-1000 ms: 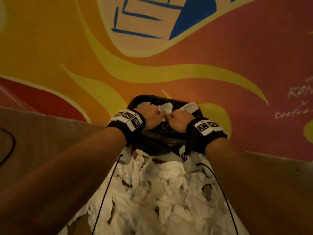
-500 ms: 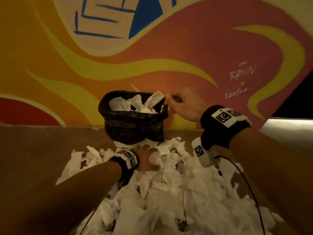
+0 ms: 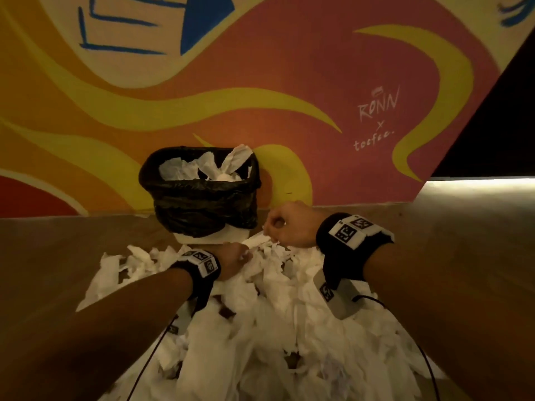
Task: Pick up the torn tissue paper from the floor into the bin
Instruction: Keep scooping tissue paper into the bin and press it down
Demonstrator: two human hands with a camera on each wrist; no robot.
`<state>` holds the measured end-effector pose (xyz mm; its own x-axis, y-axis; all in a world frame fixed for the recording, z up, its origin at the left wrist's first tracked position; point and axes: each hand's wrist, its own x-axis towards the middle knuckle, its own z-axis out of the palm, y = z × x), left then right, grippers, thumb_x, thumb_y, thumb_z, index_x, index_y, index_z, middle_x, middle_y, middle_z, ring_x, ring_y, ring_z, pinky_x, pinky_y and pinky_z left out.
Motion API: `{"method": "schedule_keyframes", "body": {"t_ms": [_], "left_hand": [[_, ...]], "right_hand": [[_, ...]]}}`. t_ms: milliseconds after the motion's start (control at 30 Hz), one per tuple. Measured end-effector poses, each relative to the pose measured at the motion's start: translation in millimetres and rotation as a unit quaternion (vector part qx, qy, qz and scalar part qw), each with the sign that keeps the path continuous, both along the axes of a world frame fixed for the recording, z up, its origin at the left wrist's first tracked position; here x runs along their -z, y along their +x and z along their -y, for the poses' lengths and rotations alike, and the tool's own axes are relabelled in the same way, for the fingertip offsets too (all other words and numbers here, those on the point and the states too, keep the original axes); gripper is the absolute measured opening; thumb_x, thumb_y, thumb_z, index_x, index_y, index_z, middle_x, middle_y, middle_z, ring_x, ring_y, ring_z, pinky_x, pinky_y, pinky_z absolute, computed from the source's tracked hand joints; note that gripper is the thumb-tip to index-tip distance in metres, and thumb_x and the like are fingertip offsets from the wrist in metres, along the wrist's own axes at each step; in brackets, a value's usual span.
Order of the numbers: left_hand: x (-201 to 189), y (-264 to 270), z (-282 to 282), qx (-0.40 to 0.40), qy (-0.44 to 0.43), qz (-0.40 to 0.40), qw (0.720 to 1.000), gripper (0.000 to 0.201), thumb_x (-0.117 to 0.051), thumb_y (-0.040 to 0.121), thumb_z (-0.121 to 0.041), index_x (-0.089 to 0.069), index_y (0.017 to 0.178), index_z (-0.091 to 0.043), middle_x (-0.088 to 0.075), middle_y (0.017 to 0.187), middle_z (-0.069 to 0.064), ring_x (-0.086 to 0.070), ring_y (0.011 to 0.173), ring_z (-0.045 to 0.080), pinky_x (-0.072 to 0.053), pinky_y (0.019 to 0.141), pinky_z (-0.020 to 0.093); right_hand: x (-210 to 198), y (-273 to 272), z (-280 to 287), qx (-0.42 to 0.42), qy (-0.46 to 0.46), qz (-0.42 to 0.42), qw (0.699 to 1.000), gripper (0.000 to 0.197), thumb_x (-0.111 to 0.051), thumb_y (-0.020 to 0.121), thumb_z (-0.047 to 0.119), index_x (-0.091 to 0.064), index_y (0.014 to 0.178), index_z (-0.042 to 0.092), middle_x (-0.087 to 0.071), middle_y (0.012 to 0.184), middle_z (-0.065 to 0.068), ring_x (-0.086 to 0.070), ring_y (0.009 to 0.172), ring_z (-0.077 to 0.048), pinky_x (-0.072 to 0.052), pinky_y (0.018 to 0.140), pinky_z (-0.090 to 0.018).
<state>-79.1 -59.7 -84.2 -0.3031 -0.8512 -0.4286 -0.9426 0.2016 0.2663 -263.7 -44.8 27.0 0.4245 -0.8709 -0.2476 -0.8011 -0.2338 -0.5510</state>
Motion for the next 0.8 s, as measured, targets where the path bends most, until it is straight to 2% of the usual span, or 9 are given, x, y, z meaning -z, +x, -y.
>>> {"method": "schedule_keyframes", "body": {"t_ms": [100, 167, 267, 367, 433, 533, 633, 700, 800], "left_hand": [[-26, 11, -1, -0.069, -0.023, -0.134, 0.988, 0.037, -0.037, 0.101, -0.039, -0.061, 0.091, -0.012, -0.062, 0.094, 0.006, -0.061, 0.100, 0.030, -0.039, 0.075, 0.027], [-44, 21, -5, -0.103, -0.066, -0.188, 0.975, 0.048, -0.044, 0.096, -0.048, -0.066, 0.094, -0.006, -0.067, 0.098, 0.010, -0.062, 0.099, 0.028, -0.044, 0.079, 0.032], [-67, 41, -11, -0.128, -0.102, -0.232, 0.959, 0.053, -0.064, 0.080, -0.058, -0.068, 0.106, -0.012, -0.068, 0.105, 0.001, -0.061, 0.096, 0.020, -0.049, 0.083, 0.035], [-75, 60, -13, -0.138, -0.104, -0.235, 0.957, 0.011, -0.074, 0.079, -0.028, -0.068, 0.079, -0.018, -0.065, 0.079, -0.004, -0.063, 0.081, 0.019, -0.043, 0.068, 0.029], [-78, 73, -14, -0.128, -0.117, -0.238, 0.956, 0.023, -0.068, 0.081, -0.011, -0.058, 0.066, -0.026, -0.058, 0.070, -0.007, -0.058, 0.072, 0.017, -0.039, 0.067, 0.030], [-82, 87, -17, -0.087, -0.130, -0.231, 0.960, 0.030, -0.062, 0.083, -0.005, -0.051, 0.071, -0.030, -0.055, 0.085, 0.000, -0.054, 0.083, 0.023, -0.038, 0.075, 0.032], [-82, 94, -18, -0.058, -0.126, -0.229, 0.964, 0.026, -0.055, 0.084, 0.005, -0.064, 0.099, -0.015, -0.060, 0.109, 0.008, -0.053, 0.101, 0.021, -0.039, 0.085, 0.032], [-79, 95, -18, -0.067, -0.117, -0.239, 0.962, 0.041, -0.050, 0.084, 0.008, -0.063, 0.115, -0.015, -0.062, 0.120, 0.006, -0.053, 0.109, 0.019, -0.039, 0.090, 0.031], [-73, 96, -18, -0.076, -0.110, -0.239, 0.962, 0.036, -0.049, 0.086, 0.005, -0.063, 0.112, -0.015, -0.065, 0.117, 0.008, -0.056, 0.112, 0.025, -0.041, 0.088, 0.032]], "right_hand": [[18, 17, -3, -0.061, 0.050, -0.066, 0.995, 0.020, -0.058, 0.091, 0.034, -0.072, 0.098, 0.021, -0.070, 0.099, 0.001, -0.062, 0.082, -0.013, -0.052, 0.071, -0.028], [35, 31, -5, -0.098, 0.098, -0.126, 0.982, 0.027, -0.061, 0.089, 0.042, -0.072, 0.102, 0.021, -0.068, 0.104, 0.003, -0.062, 0.093, -0.018, -0.053, 0.083, -0.033], [52, 53, -16, -0.144, 0.143, -0.178, 0.963, 0.044, -0.063, 0.083, 0.055, -0.066, 0.115, 0.024, -0.062, 0.119, 0.003, -0.058, 0.110, -0.021, -0.048, 0.095, -0.035], [80, 73, -31, -0.199, 0.180, -0.223, 0.937, 0.064, -0.068, 0.081, 0.052, -0.051, 0.134, 0.020, -0.050, 0.137, -0.002, -0.048, 0.125, -0.025, -0.039, 0.103, -0.034], [107, 82, -39, -0.208, 0.181, -0.266, 0.924, 0.087, -0.076, 0.067, 0.061, -0.041, 0.140, 0.029, -0.040, 0.147, -0.001, -0.042, 0.131, -0.028, -0.037, 0.109, -0.042], [145, 87, -50, -0.198, 0.153, -0.311, 0.917, 0.093, -0.082, 0.064, 0.051, -0.036, 0.142, 0.028, -0.033, 0.149, -0.012, -0.039, 0.132, -0.037, -0.037, 0.109, -0.048], [154, 87, -60, -0.176, 0.132, -0.258, 0.941, 0.064, -0.079, 0.075, 0.032, -0.050, 0.129, 0.014, -0.049, 0.135, -0.014, -0.048, 0.125, -0.034, -0.041, 0.101, -0.036], [154, 82, -58, -0.163, 0.129, -0.233, 0.950, 0.051, -0.072, 0.080, 0.033, -0.055, 0.125, 0.015, -0.054, 0.132, -0.010, -0.050, 0.122, -0.029, -0.040, 0.100, -0.032], [141, 76, -49, -0.120, 0.112, -0.208, 0.964, 0.045, -0.063, 0.085, 0.041, -0.057, 0.123, 0.017, -0.053, 0.133, -0.008, -0.050, 0.122, -0.027, -0.039, 0.097, -0.031]]}}
